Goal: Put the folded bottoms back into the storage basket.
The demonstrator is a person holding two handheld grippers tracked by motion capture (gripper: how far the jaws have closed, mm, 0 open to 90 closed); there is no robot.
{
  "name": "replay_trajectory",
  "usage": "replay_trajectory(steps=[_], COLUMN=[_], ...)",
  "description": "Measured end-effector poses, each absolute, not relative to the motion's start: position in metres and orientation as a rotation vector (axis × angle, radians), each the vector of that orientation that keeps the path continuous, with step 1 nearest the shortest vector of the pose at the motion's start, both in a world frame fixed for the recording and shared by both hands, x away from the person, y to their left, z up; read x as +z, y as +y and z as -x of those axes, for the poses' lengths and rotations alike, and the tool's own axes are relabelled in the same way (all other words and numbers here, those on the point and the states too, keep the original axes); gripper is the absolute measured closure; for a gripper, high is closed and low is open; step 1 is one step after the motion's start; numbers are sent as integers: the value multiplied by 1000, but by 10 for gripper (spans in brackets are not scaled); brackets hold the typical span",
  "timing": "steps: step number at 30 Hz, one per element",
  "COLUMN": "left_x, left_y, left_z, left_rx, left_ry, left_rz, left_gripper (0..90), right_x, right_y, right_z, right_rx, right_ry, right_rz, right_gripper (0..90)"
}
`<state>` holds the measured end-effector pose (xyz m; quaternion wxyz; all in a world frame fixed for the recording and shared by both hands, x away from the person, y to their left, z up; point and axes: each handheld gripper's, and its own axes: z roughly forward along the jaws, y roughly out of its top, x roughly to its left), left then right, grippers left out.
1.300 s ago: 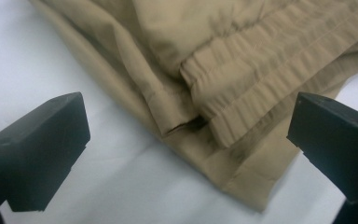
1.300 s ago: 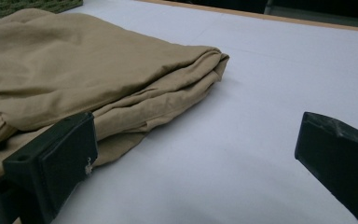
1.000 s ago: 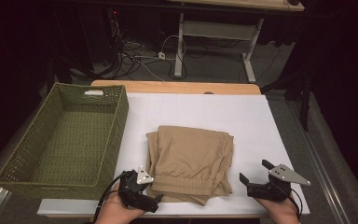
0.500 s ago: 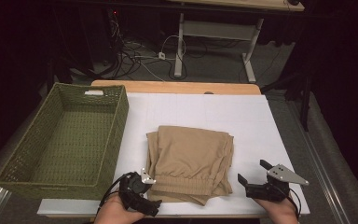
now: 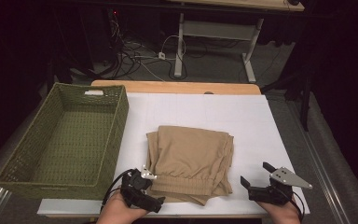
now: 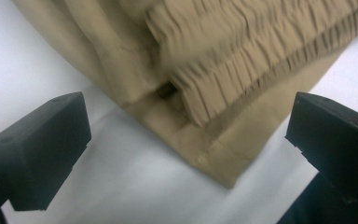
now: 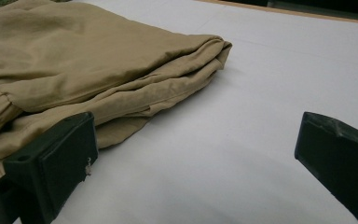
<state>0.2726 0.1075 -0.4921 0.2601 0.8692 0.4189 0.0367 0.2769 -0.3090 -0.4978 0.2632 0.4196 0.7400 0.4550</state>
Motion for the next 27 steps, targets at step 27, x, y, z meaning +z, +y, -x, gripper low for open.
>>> replay_trajectory(steps=[27], left_x=[-496], left_y=[107], left_z=[-282], left_rx=[45], left_ry=[1184], left_rz=[-2221], left_gripper=[307], right_x=[-502], right_y=[-294], right_z=[-283], right_rx=[1202], right_ry=[2030], right_rz=[-1112], right_gripper=[5])
